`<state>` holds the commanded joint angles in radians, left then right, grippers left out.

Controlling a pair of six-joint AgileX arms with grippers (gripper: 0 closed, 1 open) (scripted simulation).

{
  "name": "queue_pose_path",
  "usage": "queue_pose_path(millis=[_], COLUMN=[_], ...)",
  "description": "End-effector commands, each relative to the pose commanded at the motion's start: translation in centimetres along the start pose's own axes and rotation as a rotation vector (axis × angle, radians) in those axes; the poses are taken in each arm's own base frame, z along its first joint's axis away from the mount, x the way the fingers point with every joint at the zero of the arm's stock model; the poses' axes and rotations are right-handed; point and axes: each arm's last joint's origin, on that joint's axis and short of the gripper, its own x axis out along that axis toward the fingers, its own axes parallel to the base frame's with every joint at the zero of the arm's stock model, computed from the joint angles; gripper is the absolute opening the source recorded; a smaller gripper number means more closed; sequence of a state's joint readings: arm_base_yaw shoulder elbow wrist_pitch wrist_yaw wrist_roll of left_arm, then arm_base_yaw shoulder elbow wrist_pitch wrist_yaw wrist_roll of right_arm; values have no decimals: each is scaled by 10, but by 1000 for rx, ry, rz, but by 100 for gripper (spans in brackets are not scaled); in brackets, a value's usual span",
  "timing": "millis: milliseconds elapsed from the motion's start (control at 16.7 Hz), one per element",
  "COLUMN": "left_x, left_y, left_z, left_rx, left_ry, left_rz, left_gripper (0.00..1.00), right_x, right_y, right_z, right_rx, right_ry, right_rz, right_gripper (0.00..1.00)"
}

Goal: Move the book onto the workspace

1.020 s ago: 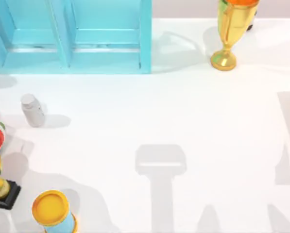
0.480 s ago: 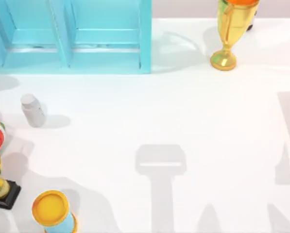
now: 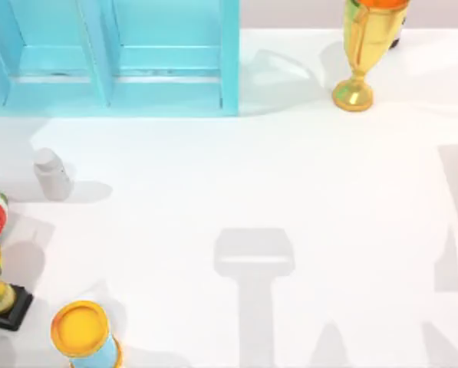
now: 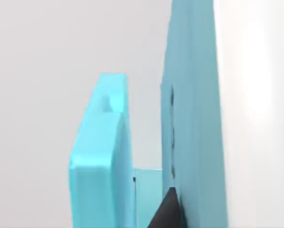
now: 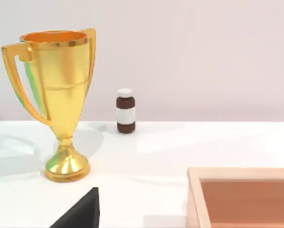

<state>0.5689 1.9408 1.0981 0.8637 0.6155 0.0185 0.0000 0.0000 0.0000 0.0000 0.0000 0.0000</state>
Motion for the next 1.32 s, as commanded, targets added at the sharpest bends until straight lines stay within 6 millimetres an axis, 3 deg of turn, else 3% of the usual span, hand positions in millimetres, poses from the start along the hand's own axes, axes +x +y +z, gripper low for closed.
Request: queue_pose_path(millis=[120,180,360,540,840,1020,1200,1320], left_x=[-33,-49,-88,-105,-104,-92,-63,-41], left_y=[-2,-6,-18,-24,-24,-37,-75,-117], left_z=[45,57,65,64,62,64,71,76], left_rx=[37,41,12,-12,-14,-77,-238,-393], left_ry=[-49,-51,-8,21,25,36,66,109], left_rz=[27,28,11,-20,-24,-47,-112,-173], left_gripper=[0,0,0,0,0,0,0,0], right_x=[0,0,0,0,0,0,0,0], right_y=[0,0,0,0,0,0,0,0], right_z=[0,0,0,0,0,0,0,0], right_rx=[0,0,0,0,0,0,0,0], right_ry=[0,0,0,0,0,0,0,0], right_rz=[0,0,0,0,0,0,0,0], right_gripper=[100,100,100,100,100,100,100,100])
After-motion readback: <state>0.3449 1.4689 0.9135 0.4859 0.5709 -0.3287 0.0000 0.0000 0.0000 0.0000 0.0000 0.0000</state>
